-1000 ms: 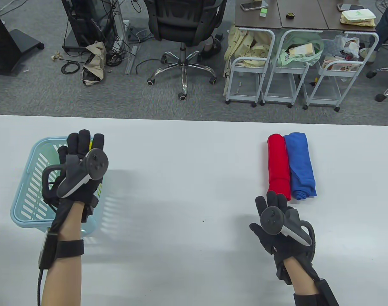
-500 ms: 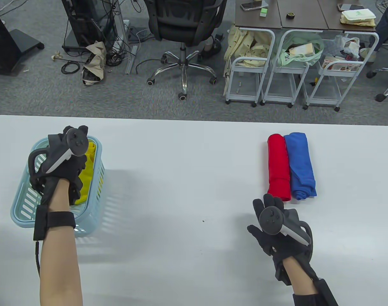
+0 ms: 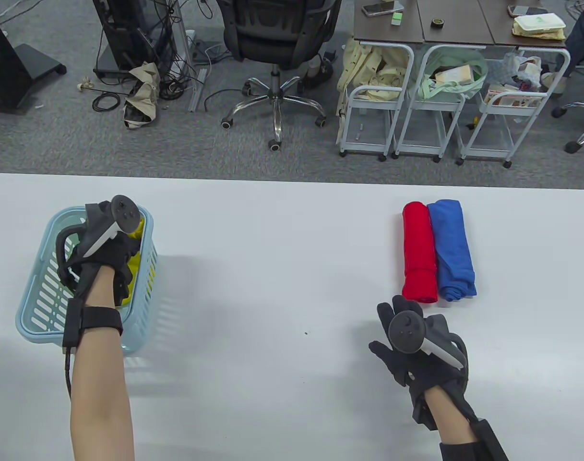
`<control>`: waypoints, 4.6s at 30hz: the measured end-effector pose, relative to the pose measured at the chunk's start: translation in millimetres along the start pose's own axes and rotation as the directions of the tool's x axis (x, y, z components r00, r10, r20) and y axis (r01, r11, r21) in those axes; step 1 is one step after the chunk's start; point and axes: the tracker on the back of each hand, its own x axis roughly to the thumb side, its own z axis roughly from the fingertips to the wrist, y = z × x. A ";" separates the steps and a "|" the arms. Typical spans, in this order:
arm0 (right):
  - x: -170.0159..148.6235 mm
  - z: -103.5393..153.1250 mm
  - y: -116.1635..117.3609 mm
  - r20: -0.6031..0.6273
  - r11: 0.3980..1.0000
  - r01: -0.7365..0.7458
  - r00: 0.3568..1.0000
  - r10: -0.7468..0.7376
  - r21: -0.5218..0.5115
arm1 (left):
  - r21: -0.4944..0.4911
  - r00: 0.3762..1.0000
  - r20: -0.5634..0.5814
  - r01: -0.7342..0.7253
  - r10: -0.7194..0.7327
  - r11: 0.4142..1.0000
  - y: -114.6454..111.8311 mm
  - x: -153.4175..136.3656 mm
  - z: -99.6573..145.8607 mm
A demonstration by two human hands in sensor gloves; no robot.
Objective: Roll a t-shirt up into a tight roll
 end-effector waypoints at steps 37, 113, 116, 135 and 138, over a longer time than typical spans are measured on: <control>2.4 -3.6 4.8 0.016 0.998 0.015 1.000 -0.016 0.060 | -0.325 0.987 -0.115 -0.140 0.108 0.935 -43.1 -19.4 -18.0; 49.2 -4.0 27.1 0.164 0.982 -0.181 0.972 0.169 0.059 | -0.100 0.668 0.743 0.052 0.040 0.994 -129.2 204.2 212.9; 50.6 -6.3 33.8 0.192 0.986 -0.132 0.975 0.111 0.102 | -0.112 0.629 0.775 0.027 0.070 0.993 -129.7 213.0 216.4; 59.3 -8.0 21.6 -0.056 0.957 -0.261 0.965 0.256 -0.124 | 0.152 0.661 0.710 0.192 -0.243 0.969 -118.6 238.2 247.9; 32.5 1.2 2.7 -0.151 0.962 -0.244 0.963 0.225 -0.123 | 0.061 0.779 0.619 0.075 -0.096 0.995 -106.2 205.2 221.5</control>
